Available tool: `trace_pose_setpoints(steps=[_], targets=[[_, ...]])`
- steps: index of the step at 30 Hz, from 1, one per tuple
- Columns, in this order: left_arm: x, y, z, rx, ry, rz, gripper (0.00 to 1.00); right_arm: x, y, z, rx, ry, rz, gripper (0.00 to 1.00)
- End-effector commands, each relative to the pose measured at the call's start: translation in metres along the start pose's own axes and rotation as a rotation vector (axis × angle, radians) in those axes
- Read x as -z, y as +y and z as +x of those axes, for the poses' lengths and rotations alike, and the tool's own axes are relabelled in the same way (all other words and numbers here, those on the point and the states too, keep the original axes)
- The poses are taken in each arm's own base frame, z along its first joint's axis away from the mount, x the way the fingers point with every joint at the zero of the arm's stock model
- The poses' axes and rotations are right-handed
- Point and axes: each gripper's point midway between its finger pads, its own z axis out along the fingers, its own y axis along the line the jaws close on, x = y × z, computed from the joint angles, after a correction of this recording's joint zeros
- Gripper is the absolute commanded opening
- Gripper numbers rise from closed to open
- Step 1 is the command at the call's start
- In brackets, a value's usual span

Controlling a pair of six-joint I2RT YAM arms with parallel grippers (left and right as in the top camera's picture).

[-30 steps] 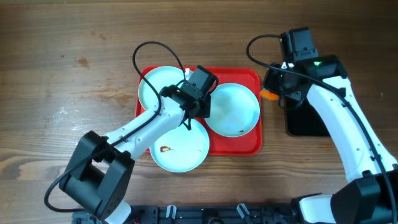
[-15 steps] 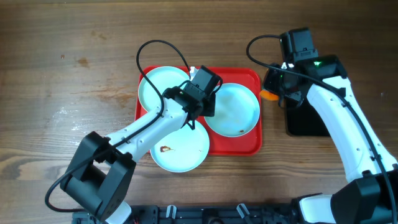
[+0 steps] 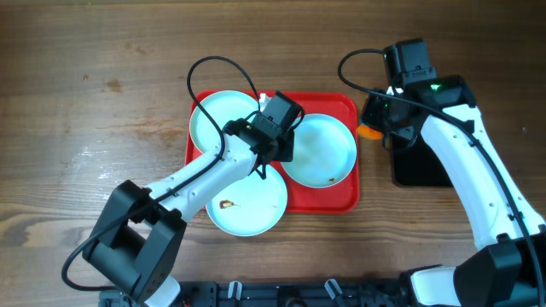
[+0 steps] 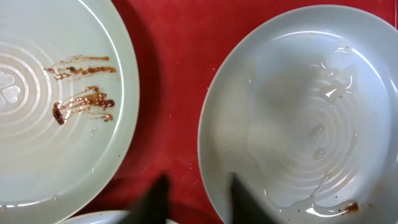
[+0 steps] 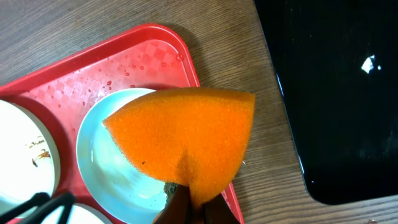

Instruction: Clean dirty plates on tray and stack at the side

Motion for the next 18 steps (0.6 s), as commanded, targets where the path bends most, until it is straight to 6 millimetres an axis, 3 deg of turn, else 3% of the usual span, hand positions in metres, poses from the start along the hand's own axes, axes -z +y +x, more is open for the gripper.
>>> trace_pose_setpoints(steps=[1, 18], targets=[[-0.0044, 0.0015, -0.0013, -0.014, -0.008, -0.014, 0.04, 0.0057, 0.0038, -0.0023, 0.020, -0.007, -0.025, 0.04], [-0.0044, 0.0028, -0.0007, 0.040, -0.006, -0.020, 0.05, 0.0058, 0.0039, 0.0021, 0.022, 0.013, -0.029, 0.04]])
